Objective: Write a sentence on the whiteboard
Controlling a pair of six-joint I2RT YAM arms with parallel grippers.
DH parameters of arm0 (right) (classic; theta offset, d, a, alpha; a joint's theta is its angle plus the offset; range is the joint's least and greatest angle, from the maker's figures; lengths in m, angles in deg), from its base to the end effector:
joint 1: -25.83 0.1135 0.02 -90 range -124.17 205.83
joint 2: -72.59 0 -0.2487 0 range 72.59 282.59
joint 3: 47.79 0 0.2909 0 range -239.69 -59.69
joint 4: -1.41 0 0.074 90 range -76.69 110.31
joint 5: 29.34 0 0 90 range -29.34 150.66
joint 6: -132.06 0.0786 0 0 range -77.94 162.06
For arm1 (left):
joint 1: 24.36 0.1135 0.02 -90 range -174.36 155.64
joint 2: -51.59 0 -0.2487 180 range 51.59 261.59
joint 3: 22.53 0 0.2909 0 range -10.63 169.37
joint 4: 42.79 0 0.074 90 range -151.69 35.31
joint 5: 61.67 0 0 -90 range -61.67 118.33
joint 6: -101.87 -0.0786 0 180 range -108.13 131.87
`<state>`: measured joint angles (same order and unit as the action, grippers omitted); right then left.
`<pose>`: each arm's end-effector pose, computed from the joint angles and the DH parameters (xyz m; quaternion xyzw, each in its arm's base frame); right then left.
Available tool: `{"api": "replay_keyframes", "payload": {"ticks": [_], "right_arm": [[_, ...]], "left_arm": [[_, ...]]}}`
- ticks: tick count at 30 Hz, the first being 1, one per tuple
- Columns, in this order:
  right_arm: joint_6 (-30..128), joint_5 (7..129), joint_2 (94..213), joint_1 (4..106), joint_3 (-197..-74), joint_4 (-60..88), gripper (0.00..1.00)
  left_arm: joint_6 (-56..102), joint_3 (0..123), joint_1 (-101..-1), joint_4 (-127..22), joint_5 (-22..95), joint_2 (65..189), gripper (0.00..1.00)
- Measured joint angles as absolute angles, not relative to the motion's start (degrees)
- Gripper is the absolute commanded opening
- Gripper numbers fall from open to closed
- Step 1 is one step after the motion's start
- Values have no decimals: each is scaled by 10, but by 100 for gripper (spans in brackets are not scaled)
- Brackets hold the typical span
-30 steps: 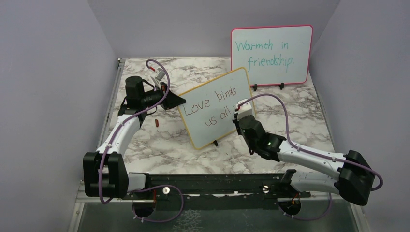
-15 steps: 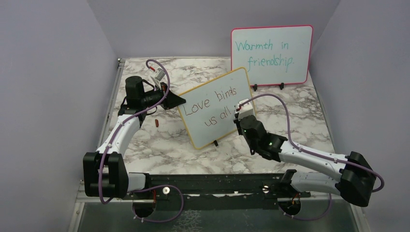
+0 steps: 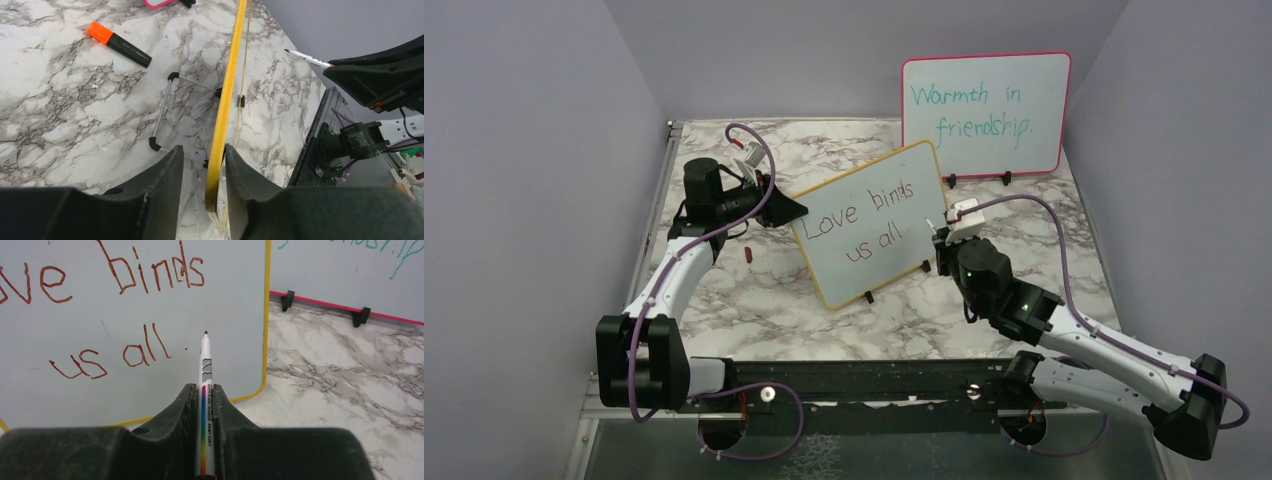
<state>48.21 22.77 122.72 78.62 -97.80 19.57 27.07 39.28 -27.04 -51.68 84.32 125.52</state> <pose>0.2082 0.1943 0.2611 -0.1288 0.7792 0.0435 0.6118 0.3423 -0.0812 0.2491 0.1849 0.7524 -0.4599 0.4339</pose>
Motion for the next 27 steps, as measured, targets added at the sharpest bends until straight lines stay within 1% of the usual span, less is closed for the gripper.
{"api": "replay_keyframes", "payload": {"ticks": [6,8,11,12,19,23,27], "right_arm": [[482,225,1190,786,-990,223,1],[481,223,1179,786,-991,230,1],[480,219,1162,786,-994,242,1],[480,216,1157,786,-1000,251,1],[481,210,1113,786,-1006,265,1],[481,210,1095,786,-1006,265,0],[485,210,1086,786,-1006,265,1]], "left_arm": [[287,393,-271,-534,810,1236,59],[296,394,-271,-544,784,1217,64],[311,408,-270,-570,736,1183,76],[314,414,-270,-578,720,1172,78],[342,453,-270,-665,553,1085,90],[354,453,-270,-729,451,1053,92],[364,443,-270,-780,379,1053,92]]}}
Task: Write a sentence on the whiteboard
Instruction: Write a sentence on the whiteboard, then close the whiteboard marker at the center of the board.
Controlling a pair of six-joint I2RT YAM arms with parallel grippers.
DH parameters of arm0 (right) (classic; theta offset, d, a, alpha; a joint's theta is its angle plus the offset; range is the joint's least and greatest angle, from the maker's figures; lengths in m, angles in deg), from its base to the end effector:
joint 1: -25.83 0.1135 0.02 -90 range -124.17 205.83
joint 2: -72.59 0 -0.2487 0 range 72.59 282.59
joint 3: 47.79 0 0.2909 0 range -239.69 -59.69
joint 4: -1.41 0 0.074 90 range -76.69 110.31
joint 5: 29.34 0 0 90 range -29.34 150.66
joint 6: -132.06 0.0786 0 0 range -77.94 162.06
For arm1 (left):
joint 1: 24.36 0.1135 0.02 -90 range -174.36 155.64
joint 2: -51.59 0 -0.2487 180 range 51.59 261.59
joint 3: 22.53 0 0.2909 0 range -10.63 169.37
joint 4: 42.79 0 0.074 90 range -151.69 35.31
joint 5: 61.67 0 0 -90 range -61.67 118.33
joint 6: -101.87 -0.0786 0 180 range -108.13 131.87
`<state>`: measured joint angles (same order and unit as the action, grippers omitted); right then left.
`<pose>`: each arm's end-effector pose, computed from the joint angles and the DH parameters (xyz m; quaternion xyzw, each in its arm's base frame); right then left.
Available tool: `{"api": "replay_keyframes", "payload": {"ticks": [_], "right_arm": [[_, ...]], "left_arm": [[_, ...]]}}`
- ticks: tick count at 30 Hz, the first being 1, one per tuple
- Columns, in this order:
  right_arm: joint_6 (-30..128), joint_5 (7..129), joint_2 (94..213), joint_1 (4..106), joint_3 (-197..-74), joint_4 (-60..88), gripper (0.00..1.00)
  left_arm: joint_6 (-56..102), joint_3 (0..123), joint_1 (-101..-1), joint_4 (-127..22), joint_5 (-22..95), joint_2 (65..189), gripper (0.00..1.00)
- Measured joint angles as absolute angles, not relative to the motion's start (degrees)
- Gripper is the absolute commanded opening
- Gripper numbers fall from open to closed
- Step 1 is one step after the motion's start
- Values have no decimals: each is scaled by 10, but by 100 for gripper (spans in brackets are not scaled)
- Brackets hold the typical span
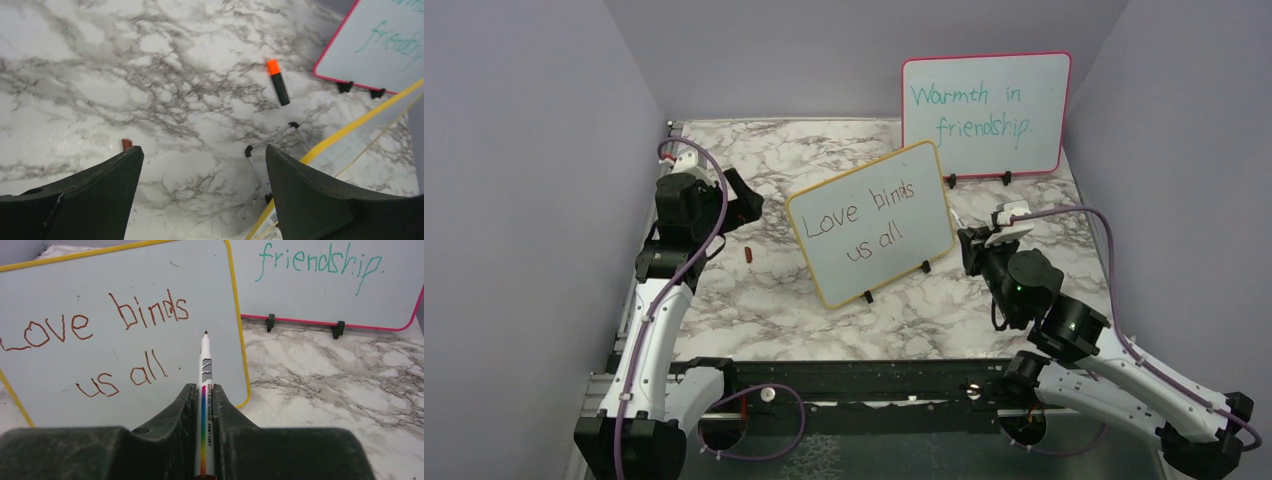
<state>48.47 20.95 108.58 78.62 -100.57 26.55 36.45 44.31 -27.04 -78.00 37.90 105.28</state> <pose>0.1793 0.1531 0.3242 -0.0762 0.7417 0.0803 0.6616 0.2955 -0.0269 0.3232 -0.1112 0.8202 -0.1984 0.5248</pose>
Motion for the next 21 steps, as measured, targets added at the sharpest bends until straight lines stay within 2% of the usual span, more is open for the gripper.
{"api": "replay_keyframes", "payload": {"ticks": [9,14,21], "right_arm": [[494,211,1055,786,-1006,267,1],[497,211,1034,786,-1006,267,1],[498,211,1022,786,-1005,267,1]], "left_arm": [[374,408,-268,-848,288,1130,86],[366,408,-266,-848,276,1218,78],[342,413,-263,-848,275,1333,61]]}}
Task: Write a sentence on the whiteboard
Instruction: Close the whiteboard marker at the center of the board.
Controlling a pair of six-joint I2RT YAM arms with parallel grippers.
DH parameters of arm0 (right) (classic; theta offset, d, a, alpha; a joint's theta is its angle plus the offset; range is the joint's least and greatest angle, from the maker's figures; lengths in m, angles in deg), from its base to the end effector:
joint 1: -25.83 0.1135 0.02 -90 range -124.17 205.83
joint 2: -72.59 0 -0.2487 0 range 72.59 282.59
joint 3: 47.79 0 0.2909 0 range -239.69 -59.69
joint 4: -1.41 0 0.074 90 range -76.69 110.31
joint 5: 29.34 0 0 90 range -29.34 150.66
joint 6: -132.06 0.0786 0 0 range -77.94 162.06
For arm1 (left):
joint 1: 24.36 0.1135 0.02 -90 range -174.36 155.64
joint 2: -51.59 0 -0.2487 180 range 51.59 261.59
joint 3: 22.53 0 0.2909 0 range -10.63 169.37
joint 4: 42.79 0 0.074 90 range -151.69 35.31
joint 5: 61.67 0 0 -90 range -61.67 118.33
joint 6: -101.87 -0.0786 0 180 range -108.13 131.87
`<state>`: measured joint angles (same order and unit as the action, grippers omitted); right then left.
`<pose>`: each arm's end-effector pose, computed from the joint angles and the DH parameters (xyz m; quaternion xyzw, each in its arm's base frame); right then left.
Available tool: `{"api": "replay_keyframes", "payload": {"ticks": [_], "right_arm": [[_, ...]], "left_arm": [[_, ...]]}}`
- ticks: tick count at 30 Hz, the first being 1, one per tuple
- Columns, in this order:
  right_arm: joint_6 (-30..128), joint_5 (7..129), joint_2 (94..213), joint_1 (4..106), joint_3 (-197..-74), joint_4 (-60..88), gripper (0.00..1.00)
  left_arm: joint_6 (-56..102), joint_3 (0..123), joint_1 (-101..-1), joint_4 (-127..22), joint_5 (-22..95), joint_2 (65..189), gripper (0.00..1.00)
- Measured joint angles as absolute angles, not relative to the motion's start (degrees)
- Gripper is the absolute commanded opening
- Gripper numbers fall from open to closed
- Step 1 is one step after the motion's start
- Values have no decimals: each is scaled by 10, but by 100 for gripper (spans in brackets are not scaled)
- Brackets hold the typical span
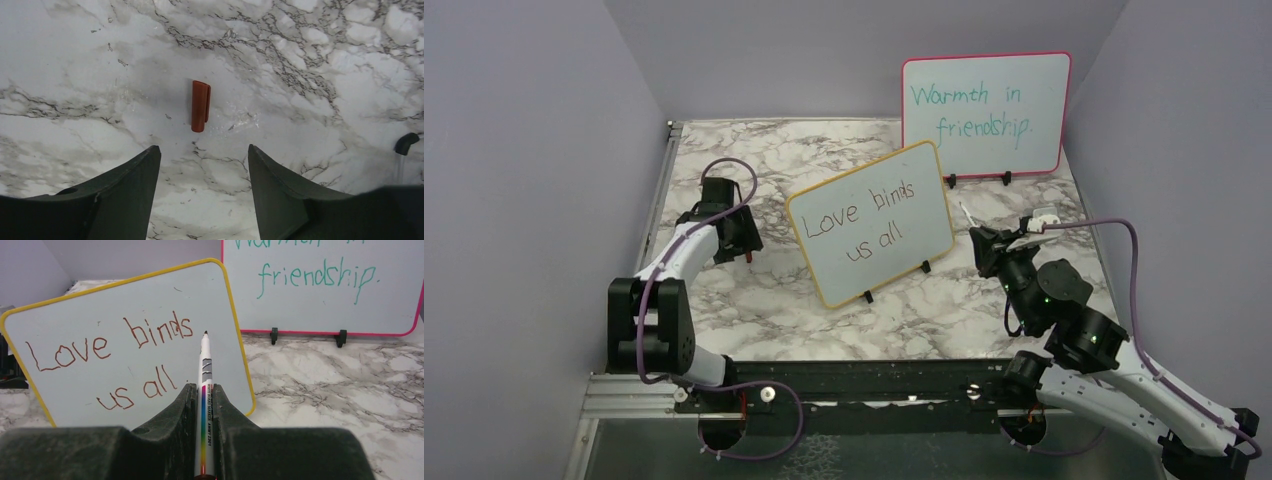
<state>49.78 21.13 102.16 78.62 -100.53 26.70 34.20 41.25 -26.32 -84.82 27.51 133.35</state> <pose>0.1642 0.1335 0.3457 -0.0430 0.7158 0.1187 0.6868 0.3372 -0.0104 0.1377 -0.1726 0.9504 -0.0477 0.2544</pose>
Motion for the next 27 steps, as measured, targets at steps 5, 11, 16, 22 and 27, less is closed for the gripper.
{"api": "replay_keyframes", "payload": {"ticks": [5,11,16,22,27], "right_arm": [[500,211,1022,786,-1004,267,1],[500,211,1022,786,-1000,267,1],[500,211,1022,786,-999,267,1],[500,211,1024,786,-999,267,1],[500,211,1026,786,-999,267,1]], "left_arm": [[324,428,-259,-848,275,1387,49],[310,455,-257,-848,276,1422,39],[301,473,-256,-846,276,1453,34],[290,486,-256,-846,276,1487,26],[285,490,-256,-845,277,1499,22]]}}
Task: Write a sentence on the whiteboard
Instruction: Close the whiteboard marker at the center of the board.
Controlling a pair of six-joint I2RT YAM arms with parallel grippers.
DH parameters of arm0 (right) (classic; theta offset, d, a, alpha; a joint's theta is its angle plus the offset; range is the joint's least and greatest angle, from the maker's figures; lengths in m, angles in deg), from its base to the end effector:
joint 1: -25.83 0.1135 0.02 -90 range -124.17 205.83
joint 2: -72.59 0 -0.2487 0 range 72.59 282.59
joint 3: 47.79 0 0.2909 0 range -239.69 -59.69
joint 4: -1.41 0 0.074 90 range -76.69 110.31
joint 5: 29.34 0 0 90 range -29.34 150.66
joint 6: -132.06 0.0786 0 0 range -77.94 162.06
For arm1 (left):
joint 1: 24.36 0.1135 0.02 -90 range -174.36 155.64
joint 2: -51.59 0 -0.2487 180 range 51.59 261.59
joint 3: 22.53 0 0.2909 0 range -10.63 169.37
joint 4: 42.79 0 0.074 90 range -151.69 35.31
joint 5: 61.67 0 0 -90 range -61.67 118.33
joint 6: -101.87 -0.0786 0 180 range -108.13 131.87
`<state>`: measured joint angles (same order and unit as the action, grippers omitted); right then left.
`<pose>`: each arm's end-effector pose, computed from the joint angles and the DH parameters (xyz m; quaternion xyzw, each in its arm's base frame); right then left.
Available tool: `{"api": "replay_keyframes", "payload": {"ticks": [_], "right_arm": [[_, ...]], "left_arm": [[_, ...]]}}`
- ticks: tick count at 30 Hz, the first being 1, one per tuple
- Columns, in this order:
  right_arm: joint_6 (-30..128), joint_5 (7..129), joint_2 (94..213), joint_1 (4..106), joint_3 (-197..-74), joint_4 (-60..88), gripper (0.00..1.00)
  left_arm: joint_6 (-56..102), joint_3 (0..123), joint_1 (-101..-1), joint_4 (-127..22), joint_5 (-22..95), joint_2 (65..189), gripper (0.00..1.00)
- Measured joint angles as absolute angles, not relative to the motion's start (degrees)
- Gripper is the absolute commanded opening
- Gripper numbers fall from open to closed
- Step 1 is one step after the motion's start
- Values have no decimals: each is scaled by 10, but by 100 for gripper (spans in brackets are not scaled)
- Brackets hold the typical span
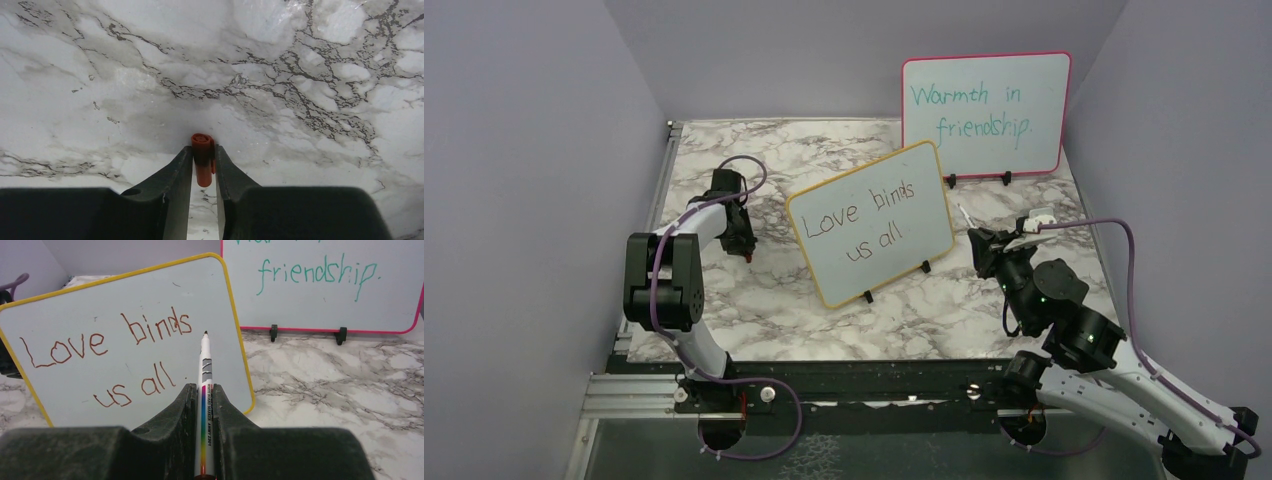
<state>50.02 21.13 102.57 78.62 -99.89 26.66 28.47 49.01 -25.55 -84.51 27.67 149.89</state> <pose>0.1659 0.1358 0.3400 -0.0456 0.7204 0.1153 0.6824 0.3716 -0.0068 0.0867 -0.1328 0.9734 -0.0233 0.1853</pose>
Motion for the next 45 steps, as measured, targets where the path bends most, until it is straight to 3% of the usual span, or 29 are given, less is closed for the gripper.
{"api": "replay_keyframes", "payload": {"ticks": [5,14,29,45], "right_arm": [[500,211,1026,786,-999,267,1],[500,217,1026,786,-999,266,1],[462,351,1069,786,-990,226,1],[417,539,1155,786,-921,-61,1]], "left_arm": [[281,495,-256,-851,277,1503,18],[279,492,-254,-849,291,1499,0],[346,435,-254,-843,339,1346,0],[517,415,-254,-769,387,1080,0]]}}
